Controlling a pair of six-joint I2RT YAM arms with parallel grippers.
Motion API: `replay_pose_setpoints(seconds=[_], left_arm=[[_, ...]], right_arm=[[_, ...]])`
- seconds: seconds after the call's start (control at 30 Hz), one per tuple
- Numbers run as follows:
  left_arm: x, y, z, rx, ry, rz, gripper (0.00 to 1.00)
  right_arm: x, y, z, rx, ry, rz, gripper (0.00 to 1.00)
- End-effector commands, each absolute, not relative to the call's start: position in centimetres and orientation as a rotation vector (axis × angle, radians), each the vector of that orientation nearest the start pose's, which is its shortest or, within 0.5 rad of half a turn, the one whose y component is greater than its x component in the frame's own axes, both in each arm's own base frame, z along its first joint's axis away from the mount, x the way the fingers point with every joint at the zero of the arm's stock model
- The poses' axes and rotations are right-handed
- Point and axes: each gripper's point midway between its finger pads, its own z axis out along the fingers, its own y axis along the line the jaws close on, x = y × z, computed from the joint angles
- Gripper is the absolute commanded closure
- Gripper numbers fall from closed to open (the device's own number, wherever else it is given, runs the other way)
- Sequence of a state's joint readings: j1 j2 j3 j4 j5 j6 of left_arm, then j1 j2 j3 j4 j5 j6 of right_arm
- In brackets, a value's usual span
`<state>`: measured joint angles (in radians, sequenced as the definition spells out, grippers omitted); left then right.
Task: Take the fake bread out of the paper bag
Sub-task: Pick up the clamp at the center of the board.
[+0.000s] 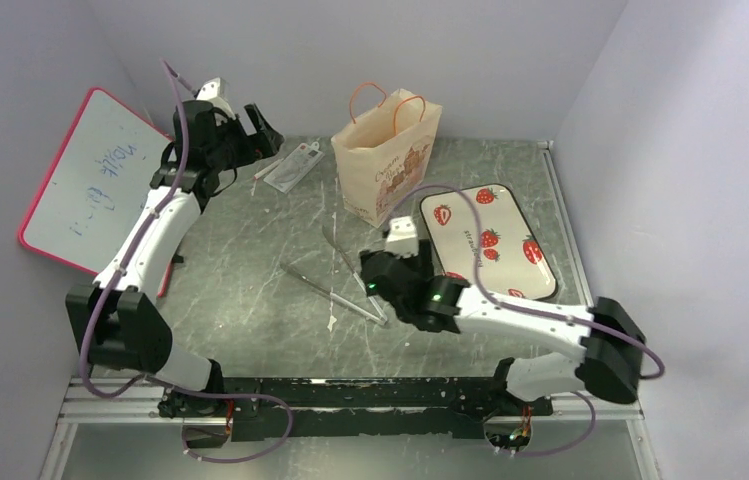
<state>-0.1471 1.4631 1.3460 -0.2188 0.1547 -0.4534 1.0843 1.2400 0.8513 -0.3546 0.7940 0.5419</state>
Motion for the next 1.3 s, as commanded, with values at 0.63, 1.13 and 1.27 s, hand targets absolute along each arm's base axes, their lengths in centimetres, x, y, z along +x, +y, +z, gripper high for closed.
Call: replay_pose_setpoints(seconds=[0.63,1.13,1.27], left_arm=[[47.4,-11.9,29.2,-0.350,2.033,-0.579,0.03],[42.7,-12.6,22.2,-0.434,2.135,-0.471,0.03],[41.8,-12.0,22.2,-0.442,2.123,-0.454,0.03]], right_arm=[[28.1,36.4,32.8,-0.198,1.893,0.360,0.04],[35.0,30.2,39.6,0.221,1.722,0.962,0.00],[34.7,29.0,42.0,0.270,1.607,1.023,0.00]])
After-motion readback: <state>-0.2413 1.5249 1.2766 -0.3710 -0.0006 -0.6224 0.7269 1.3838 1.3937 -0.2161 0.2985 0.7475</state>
